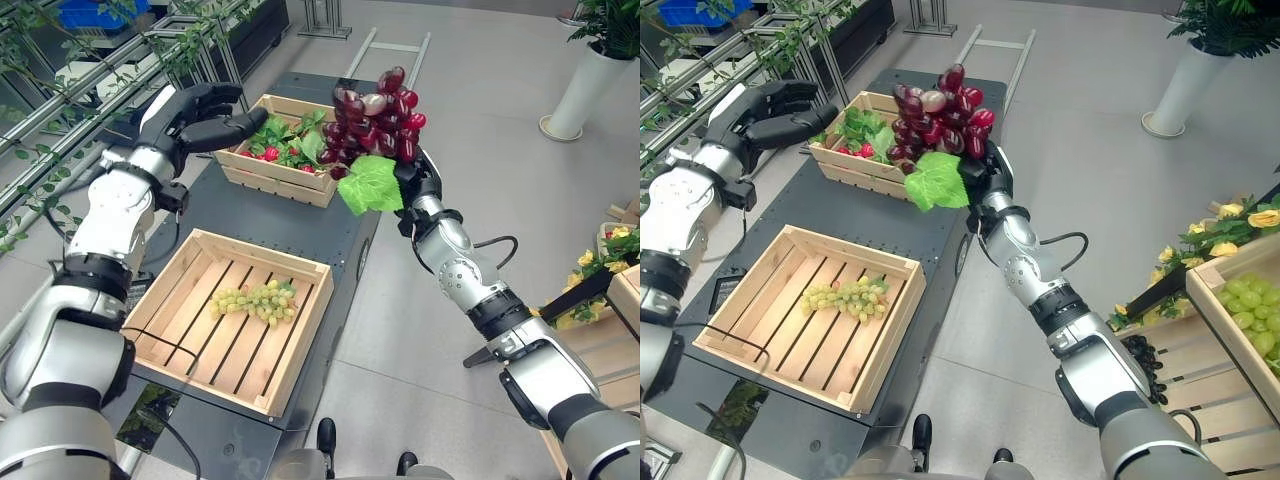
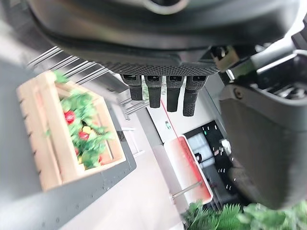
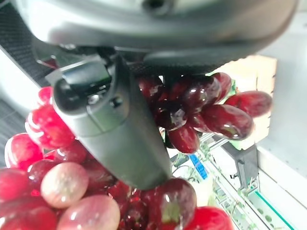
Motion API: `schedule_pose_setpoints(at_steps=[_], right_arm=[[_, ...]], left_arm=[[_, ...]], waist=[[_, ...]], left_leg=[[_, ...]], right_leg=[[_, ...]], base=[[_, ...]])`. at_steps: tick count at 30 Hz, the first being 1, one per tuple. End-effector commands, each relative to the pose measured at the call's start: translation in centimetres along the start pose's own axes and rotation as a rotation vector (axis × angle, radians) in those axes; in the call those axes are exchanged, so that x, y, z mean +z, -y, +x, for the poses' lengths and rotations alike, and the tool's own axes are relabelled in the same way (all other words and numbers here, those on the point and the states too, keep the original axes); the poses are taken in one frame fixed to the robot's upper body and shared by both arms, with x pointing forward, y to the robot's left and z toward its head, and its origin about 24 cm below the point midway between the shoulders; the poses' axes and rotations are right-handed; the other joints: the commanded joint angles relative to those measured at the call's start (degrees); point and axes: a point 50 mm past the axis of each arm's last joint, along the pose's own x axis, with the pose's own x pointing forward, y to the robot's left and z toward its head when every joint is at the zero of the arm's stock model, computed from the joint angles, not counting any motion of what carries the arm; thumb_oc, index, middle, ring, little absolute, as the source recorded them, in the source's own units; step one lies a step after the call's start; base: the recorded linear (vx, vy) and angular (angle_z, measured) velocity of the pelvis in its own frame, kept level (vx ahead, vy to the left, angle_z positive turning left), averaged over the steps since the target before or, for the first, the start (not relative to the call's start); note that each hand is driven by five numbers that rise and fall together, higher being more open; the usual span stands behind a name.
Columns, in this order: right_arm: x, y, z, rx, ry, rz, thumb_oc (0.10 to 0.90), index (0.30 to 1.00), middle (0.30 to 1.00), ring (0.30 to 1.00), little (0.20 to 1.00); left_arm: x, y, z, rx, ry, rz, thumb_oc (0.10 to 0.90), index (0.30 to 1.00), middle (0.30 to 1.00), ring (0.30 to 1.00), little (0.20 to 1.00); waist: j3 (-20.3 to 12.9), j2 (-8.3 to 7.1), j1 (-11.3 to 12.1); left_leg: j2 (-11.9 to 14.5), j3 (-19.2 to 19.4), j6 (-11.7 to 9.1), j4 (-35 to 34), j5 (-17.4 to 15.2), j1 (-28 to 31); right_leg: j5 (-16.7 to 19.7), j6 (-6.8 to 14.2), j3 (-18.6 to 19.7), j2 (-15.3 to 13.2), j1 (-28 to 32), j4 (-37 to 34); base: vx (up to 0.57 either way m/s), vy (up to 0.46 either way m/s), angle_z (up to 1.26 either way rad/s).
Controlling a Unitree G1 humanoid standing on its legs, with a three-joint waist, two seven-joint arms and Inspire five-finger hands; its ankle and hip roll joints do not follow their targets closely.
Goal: Pick up the fruits from the basket on one side to the basket on the other side
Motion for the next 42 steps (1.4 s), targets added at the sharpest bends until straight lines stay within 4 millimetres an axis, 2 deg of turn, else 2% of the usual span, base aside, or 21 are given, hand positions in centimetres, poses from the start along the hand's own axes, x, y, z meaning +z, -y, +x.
schedule_pose_setpoints(at_steps=[1, 4, 7, 8, 12, 13, 17, 20, 23, 25, 27, 30, 32, 35, 42], right_arm=[[3.3, -1.7, 0.1, 0.109, 0.237, 0.033, 0.400, 0.300, 0.300, 0.300, 0.300], [3.2, -1.5, 0.0, 0.099, 0.245, 0.011, 0.400, 0.300, 0.300, 0.300, 0.300], [2.4, -0.7, -0.5, 0.068, 0.235, 0.026, 0.400, 0.300, 0.300, 0.300, 0.300], [2.3, -0.6, -0.6, 0.065, 0.233, 0.027, 0.400, 0.300, 0.300, 0.300, 0.300], [1.0, 1.1, -1.5, 0.007, 0.215, 0.008, 0.400, 0.300, 0.300, 0.300, 0.300], [0.4, 2.1, -2.1, -0.022, 0.214, -0.016, 0.400, 0.300, 0.300, 0.300, 0.300], [-0.2, 4.0, -3.2, -0.077, 0.218, -0.075, 0.400, 0.300, 0.300, 0.300, 0.300], [-1.2, 6.4, -4.9, -0.149, 0.204, -0.121, 0.400, 0.300, 0.300, 0.300, 0.300], [-2.0, 7.9, -6.0, -0.186, 0.187, -0.131, 0.400, 0.300, 0.300, 0.300, 0.300], [-2.8, 9.3, -7.3, -0.222, 0.173, -0.130, 0.400, 0.300, 0.300, 0.300, 0.300], [-4.0, 11.1, -9.3, -0.281, 0.162, -0.118, 0.400, 0.300, 0.300, 0.300, 0.300], [-4.7, 12.2, -10.9, -0.313, 0.153, -0.125, 0.400, 0.300, 0.300, 0.300, 0.300], [-5.4, 13.1, -12.0, -0.351, 0.126, -0.128, 0.400, 0.300, 0.300, 0.300, 0.300], [-6.2, 14.2, -13.5, -0.393, 0.085, -0.141, 0.400, 0.300, 0.300, 0.300, 0.300], [-7.5, 16.7, -16.3, -0.473, -0.011, -0.193, 0.400, 0.300, 0.300, 0.300, 0.300]], left_arm=[[-1.2, -0.3, -0.4, 0.070, 0.027, -0.035, 0.800, 0.900, 0.900, 0.900, 0.900], [-2.0, 0.5, -0.7, 0.062, 0.031, -0.045, 0.800, 0.900, 0.900, 0.900, 0.900], [-3.4, 2.7, -1.3, 0.024, 0.033, -0.042, 0.800, 0.900, 0.900, 0.900, 0.900], [-3.6, 2.9, -1.4, 0.021, 0.034, -0.043, 0.800, 0.900, 0.900, 0.900, 0.900], [-5.5, 5.1, -2.6, -0.002, 0.027, -0.081, 0.800, 0.900, 0.900, 0.900, 0.900], [-6.4, 5.9, -3.3, -0.007, 0.018, -0.094, 0.800, 0.900, 0.900, 0.900, 0.900], [-7.8, 7.4, -4.5, -0.003, 0.003, -0.116, 0.800, 0.900, 0.900, 0.900, 0.900], [-8.9, 8.1, -5.7, 0.036, -0.004, -0.135, 0.800, 0.900, 0.900, 0.900, 0.900], [-9.5, 8.3, -6.5, 0.074, -0.011, -0.148, 0.800, 0.900, 0.900, 0.900, 0.900], [-10.0, 8.4, -7.2, 0.106, -0.014, -0.159, 0.800, 0.900, 0.900, 0.900, 0.900], [-11.0, 9.0, -8.6, 0.142, -0.026, -0.200, 0.800, 0.900, 0.900, 0.900, 0.900], [-12.3, 9.6, -10.0, 0.162, -0.068, -0.293, 0.800, 0.900, 0.900, 0.900, 0.900], [-13.7, 10.9, -11.5, 0.140, -0.130, -0.280, 0.800, 0.900, 0.900, 0.900, 0.900], [-14.7, 11.9, -12.7, 0.121, -0.175, -0.270, 0.800, 0.900, 0.900, 0.900, 0.900], [-15.0, 12.7, -13.6, 0.097, -0.172, -0.258, 0.800, 0.900, 0.900, 0.900, 0.900]], waist=[[-12.5, -0.12, 0.5], [-12.4, -0.30, 0.3], [-12.2, -0.62, -0.1], [-12.2, -0.64, -0.1], [-11.9, -0.87, -0.7], [-11.9, -0.99, -0.9], [-11.6, -1.23, -1.6], [-11.1, -1.47, -2.5], [-10.8, -1.51, -2.9], [-10.7, -1.59, -3.3], [-10.4, -1.83, -3.8], [-10.1, -1.96, -4.2], [-9.6, -2.11, -4.5], [-9.2, -2.30, -5.0], [-8.7, -2.41, -5.9]], left_leg=[[-0.3, -2.8, -2.8, 0.0, -8.1, 2.7], [-0.3, -2.5, -2.8, 0.0, -8.2, 2.9], [-0.2, -1.9, -2.6, 0.0, -8.4, 3.0], [-0.2, -1.8, -2.5, 0.0, -8.5, 3.0], [-0.2, -1.1, -2.3, 0.0, -8.8, 3.4], [-0.1, -0.6, -2.3, 0.0, -8.9, 3.6], [0.1, 0.1, -2.1, 0.0, -9.0, 3.8], [0.3, 1.2, -1.9, 0.0, -9.2, 4.0], [0.4, 1.7, -1.8, 0.0, -9.2, 4.2], [0.5, 2.2, -1.7, 0.0, -9.4, 4.3], [0.7, 2.9, -1.6, 0.0, -9.4, 4.2], [0.8, 3.5, -1.4, 0.0, -9.4, 4.1], [0.9, 4.1, -1.3, 0.0, -9.5, 4.2], [1.0, 4.6, -1.2, 0.0, -9.7, 4.2], [1.4, 6.4, -1.1, 0.0, -9.9, 4.4]], right_leg=[[1.2, -4.2, -0.3, 1.6, -2.8, 0.1], [1.2, -4.3, -0.1, 1.6, -2.8, 0.1], [1.3, -4.2, 0.6, 1.7, -3.0, 0.1], [1.4, -4.2, 0.6, 1.7, -3.1, 0.1], [1.5, -4.1, 1.6, 1.9, -3.2, 0.1], [1.5, -4.1, 2.1, 2.0, -3.3, 0.1], [1.8, -3.8, 3.0, 2.1, -3.5, 0.1], [2.1, -3.5, 4.3, 2.3, -4.0, 0.1], [2.3, -3.4, 4.8, 2.3, -4.2, 0.1], [2.4, -3.1, 5.2, 2.3, -4.4, 0.1], [2.8, -2.8, 5.9, 2.3, -4.9, 0.1], [3.0, -2.6, 6.5, 2.4, -5.3, 0.1], [3.3, -2.5, 7.1, 2.5, -5.6, 0.1], [3.4, -2.4, 7.8, 2.6, -6.0, 0.1], [3.9, -2.1, 8.8, 2.8, -6.6, 0.1]], base=[[0.00, 0.000, 0.00], [0.00, 0.000, 0.00], [0.00, 0.000, 0.00], [0.00, 0.000, 0.00], [0.01, 0.015, -0.03], [0.02, 0.017, -0.05], [0.02, 0.019, -0.15], [0.02, 0.025, -0.31], [0.01, 0.021, -0.25], [0.02, 0.022, -0.31], [0.01, 0.013, -0.20], [0.00, 0.007, -0.22], [0.01, 0.009, -0.24], [0.00, 0.012, -0.24], [0.02, 0.021, -0.16]])
